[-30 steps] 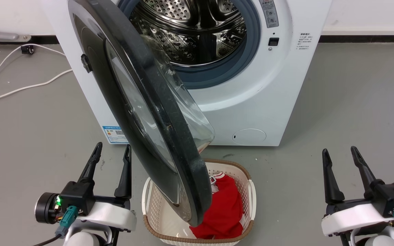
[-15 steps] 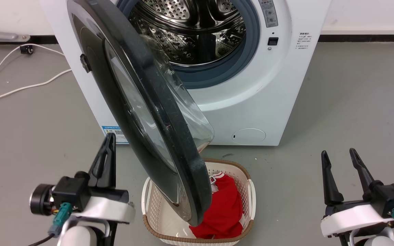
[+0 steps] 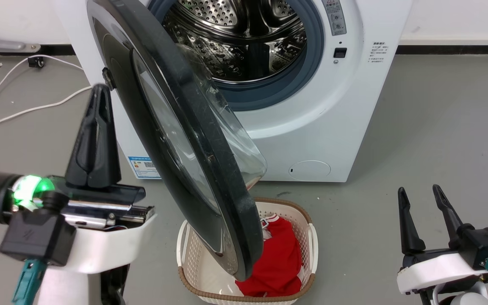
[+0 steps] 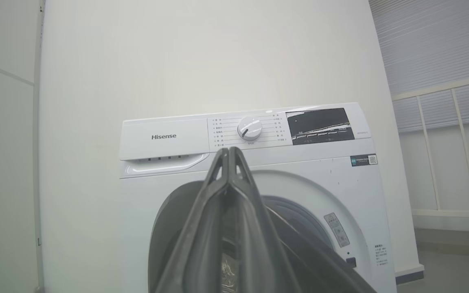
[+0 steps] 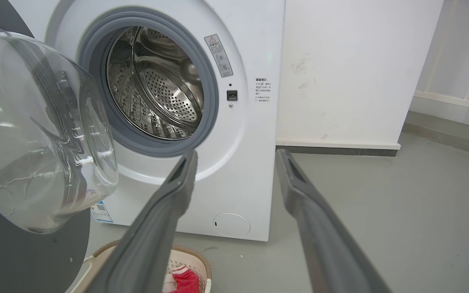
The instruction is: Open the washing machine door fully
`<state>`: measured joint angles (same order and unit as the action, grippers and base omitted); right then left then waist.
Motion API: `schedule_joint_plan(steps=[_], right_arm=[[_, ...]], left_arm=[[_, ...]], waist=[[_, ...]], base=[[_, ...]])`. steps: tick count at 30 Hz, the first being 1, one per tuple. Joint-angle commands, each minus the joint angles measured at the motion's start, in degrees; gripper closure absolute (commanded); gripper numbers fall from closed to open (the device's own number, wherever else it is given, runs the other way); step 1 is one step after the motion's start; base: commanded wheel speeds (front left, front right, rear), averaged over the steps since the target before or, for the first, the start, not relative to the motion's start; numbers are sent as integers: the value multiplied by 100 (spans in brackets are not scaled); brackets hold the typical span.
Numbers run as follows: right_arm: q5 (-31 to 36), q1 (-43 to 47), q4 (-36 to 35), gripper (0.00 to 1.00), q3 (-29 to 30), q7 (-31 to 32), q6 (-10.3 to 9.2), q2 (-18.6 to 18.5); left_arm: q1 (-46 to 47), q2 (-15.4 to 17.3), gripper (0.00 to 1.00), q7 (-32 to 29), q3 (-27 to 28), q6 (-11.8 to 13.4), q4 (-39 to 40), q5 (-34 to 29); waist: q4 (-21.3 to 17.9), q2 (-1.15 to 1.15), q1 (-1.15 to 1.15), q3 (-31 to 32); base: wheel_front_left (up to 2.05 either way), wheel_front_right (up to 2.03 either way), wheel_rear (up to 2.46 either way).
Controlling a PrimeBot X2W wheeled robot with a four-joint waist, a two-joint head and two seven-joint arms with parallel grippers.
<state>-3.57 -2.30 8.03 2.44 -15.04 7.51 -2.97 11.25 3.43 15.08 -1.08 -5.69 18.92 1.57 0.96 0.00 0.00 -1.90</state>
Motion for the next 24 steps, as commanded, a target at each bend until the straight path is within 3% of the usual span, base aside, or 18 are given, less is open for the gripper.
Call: schedule_joint_plan(steps=[1,8,15,24], right_arm=[[-14,-68,19,0,-4,-17,-4,18],[-22,-67,20,0,12,-15,-4,17],[-33,-46,27,0,21,-16,-4,18],[-51,19,84,0,-15,-16,-4,17]], left_arm=[[115,8,100,14,-10,10,177,-45],[400,24,100,13,-442,-74,942,-10],[243,25,100,-283,-1614,-152,991,269],[-370,293,100,-1122,-2954,-174,781,834]], waist=[[-6,0,0,3],[-47,0,0,3],[-63,0,0,-30],[13,0,0,29]], base=[[0,0,0],[0,0,0],[0,0,0],[0,0,0]])
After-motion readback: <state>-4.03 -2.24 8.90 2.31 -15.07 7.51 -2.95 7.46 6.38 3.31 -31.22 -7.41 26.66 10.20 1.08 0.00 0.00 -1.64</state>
